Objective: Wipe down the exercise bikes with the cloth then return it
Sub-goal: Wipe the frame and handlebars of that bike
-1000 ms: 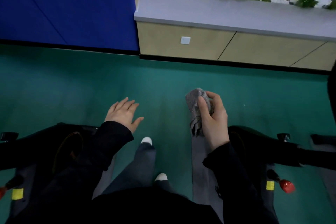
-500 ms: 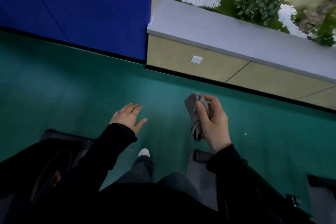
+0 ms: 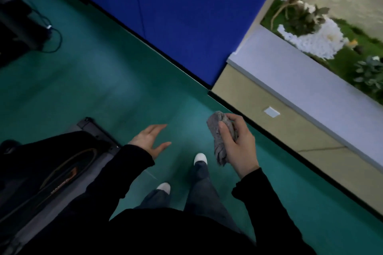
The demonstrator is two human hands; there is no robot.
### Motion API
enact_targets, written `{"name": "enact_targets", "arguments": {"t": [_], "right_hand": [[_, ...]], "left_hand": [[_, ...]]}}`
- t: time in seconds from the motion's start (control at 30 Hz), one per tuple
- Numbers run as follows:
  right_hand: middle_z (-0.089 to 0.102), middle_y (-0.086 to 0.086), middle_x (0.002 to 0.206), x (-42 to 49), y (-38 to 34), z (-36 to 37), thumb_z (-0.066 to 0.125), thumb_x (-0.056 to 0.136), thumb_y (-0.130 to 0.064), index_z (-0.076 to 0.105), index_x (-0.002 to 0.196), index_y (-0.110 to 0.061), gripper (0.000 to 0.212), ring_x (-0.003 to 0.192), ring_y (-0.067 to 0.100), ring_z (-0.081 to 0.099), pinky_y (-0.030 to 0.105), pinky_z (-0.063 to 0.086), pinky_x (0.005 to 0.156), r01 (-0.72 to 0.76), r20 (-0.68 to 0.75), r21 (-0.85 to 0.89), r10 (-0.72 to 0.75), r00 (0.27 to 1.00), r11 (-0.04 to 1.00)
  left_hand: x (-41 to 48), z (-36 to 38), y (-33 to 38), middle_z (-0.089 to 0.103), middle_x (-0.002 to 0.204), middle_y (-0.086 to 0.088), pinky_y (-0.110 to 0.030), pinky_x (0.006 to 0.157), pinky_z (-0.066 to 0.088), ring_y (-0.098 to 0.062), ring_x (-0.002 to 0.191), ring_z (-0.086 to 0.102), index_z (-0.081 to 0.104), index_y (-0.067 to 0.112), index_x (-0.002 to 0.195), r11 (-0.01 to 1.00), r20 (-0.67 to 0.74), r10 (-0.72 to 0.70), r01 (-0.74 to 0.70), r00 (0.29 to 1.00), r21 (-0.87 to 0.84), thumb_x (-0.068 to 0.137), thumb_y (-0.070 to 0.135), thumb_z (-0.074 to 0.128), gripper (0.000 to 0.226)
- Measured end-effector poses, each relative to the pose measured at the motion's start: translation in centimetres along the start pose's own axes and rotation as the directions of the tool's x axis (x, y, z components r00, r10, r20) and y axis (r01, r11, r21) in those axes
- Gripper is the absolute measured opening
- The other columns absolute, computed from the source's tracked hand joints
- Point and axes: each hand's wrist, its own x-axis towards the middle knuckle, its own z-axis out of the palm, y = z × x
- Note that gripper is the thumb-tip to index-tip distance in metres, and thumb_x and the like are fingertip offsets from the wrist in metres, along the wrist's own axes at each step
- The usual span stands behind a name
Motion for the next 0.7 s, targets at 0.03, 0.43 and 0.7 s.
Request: {"name": "enact_targets", "arguments": {"t": [0.03,0.43,0.7], "right_hand": [[0.062,-0.022,0.088,1.5,0.0,-0.2,0.059,0.093,-0.025,0.055,0.102,-0.030,0.011,0.079,-0.010,0.058,0.003,0.040,0.067,0.030,0.040,-0.001,-0.030,0.999,1.000],[0.055,-0.025,0.093,20.2,2.6,-6.6,0.054,0.096,-0.022,0.053,0.108,-0.024,0.012,0.085,-0.017,0.054,0.001,0.039,0.069,0.230,0.304,-0.043,-0.206,0.930,0.972],[0.060,-0.017,0.100,27.5,0.2,-2.2,0.053,0.096,-0.026,0.052,0.111,-0.025,0.015,0.093,-0.004,0.060,0.019,0.053,0.079,0.187,0.481,0.034,-0.180,0.858,0.982]], "left_hand": [[0.7,-0.1,0.4,0.039,0.146,-0.002,-0.030,0.108,0.032,-0.020,0.132,0.040,0.037,0.021,0.142,1.000,-0.016,-0.027,0.027,1.000,-0.002,0.089,0.041,0.057,0.060],[10.2,-2.5,9.2,0.037,0.148,-0.001,-0.039,0.109,0.032,-0.020,0.134,0.037,0.034,0.018,0.144,0.985,-0.237,-0.174,0.165,0.956,-0.057,0.091,0.041,0.055,0.062],[12.6,-6.2,7.3,0.037,0.148,0.000,-0.037,0.109,0.032,-0.019,0.134,0.037,0.034,0.019,0.144,0.942,-0.307,-0.333,0.325,0.892,-0.079,0.091,0.042,0.053,0.061]]}}
